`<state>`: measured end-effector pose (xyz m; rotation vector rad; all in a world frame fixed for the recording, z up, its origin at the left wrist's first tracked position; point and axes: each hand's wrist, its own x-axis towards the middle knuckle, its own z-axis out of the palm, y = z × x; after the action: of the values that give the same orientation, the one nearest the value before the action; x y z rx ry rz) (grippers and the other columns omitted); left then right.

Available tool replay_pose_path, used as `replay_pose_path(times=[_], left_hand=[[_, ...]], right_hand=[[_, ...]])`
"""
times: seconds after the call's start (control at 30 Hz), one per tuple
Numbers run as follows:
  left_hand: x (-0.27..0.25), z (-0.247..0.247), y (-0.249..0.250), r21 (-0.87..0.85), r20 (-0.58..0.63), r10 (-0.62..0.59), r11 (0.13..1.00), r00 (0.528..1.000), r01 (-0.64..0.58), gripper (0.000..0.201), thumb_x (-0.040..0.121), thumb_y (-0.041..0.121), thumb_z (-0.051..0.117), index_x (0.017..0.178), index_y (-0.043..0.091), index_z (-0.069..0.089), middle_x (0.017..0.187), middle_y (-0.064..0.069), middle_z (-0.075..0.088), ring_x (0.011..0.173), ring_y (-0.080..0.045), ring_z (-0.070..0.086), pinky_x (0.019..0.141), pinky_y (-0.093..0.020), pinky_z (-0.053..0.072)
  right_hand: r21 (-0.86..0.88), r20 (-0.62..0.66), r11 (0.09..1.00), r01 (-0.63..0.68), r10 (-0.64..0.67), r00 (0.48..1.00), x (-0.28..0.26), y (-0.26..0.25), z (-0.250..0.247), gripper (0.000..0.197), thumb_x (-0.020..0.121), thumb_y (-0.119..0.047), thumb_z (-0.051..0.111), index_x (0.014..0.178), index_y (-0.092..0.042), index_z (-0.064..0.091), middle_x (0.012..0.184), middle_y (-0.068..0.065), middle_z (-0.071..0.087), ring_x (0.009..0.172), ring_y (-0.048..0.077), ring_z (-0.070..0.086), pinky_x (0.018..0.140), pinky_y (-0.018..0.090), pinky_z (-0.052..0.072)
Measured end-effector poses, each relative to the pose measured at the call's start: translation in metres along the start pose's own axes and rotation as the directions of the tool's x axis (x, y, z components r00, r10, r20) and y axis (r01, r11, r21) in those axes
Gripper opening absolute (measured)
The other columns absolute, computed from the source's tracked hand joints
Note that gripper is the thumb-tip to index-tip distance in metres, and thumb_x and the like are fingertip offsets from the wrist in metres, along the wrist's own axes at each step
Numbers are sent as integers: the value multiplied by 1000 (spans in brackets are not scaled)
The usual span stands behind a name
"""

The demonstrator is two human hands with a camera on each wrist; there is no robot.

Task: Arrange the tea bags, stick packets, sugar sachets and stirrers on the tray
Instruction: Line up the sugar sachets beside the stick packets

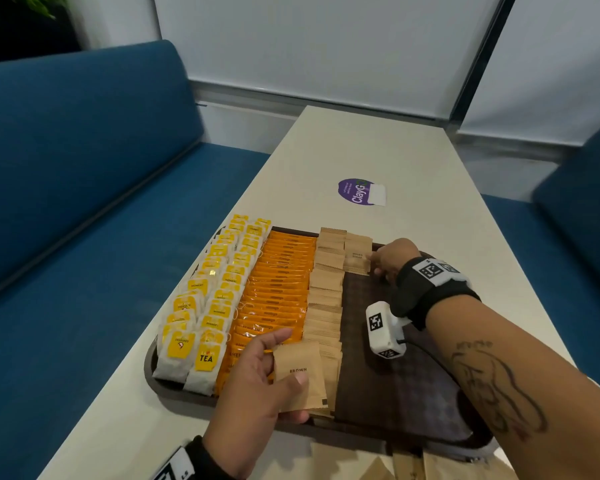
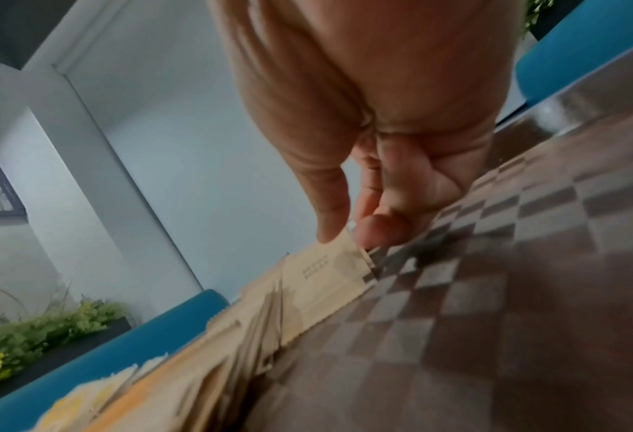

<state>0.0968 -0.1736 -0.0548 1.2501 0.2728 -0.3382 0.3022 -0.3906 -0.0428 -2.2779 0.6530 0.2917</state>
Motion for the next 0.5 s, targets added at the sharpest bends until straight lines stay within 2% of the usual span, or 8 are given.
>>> replay_pose_path(times=[0.07, 0.17, 0.23, 0.3, 0.37, 0.43, 0.5], left_hand=[[-4, 1, 1, 17, 2, 22, 1000, 1000, -22, 48, 79, -8, 63, 109, 29, 54, 102, -4, 70, 81, -25, 70, 44, -27, 51], [-11, 6, 3, 35, 6, 65, 997, 998, -65, 48, 79, -6, 65, 110, 28, 53, 94, -2, 73, 75, -23, 72, 42, -26, 50], [-17, 10, 4, 52, 12, 86, 995, 996, -87, 47, 79, -4, 66, 110, 28, 53, 92, -1, 74, 74, -22, 72, 42, -25, 48], [-23, 13, 5, 75, 18, 108, 991, 994, -109, 45, 79, -2, 67, 109, 28, 53, 91, 1, 74, 72, -20, 72, 41, -24, 47], [-29, 16, 5, 102, 24, 130, 986, 991, -132, 43, 79, -1, 67, 107, 28, 54, 87, 3, 75, 69, -19, 71, 40, -24, 46], [-35, 19, 4, 130, 26, 150, 980, 988, -152, 41, 79, -2, 68, 106, 26, 54, 84, 1, 74, 65, -17, 71, 38, -23, 45], [-39, 21, 2, 147, 15, 161, 976, 987, -162, 40, 78, -4, 68, 104, 23, 55, 82, -1, 73, 59, -14, 69, 36, -22, 43]], right_hand=[[45, -6, 999, 22, -22, 1000, -13, 2, -8, 23, 90, -24, 62, 76, -7, 56, 64, 4, 54, 55, 14, 47, 56, 23, 40], [180, 12, 981, 71, -74, 997, -51, 7, -20, 15, 91, -20, 62, 84, -7, 59, 74, 7, 57, 63, 16, 50, 57, 24, 40], [267, 88, 952, 151, -180, 980, -87, 13, -24, 10, 91, -20, 61, 85, -12, 60, 78, 6, 59, 64, 14, 51, 54, 22, 41], [265, 201, 937, 228, -285, 937, -123, 22, -25, 11, 90, -26, 61, 85, -16, 60, 76, 1, 59, 61, 11, 52, 50, 19, 40], [254, 326, 933, 253, -329, 886, -156, 32, -23, 16, 86, -32, 65, 85, -17, 61, 73, -2, 61, 57, 7, 51, 50, 16, 41], [307, 438, 926, 219, -341, 832, -182, 43, -19, 19, 82, -33, 69, 85, -15, 62, 69, -3, 63, 56, 6, 52, 53, 17, 41], [401, 472, 899, 174, -366, 802, -200, 54, -13, 25, 75, -36, 72, 83, -14, 63, 68, -2, 63, 57, 9, 52, 57, 20, 42]])
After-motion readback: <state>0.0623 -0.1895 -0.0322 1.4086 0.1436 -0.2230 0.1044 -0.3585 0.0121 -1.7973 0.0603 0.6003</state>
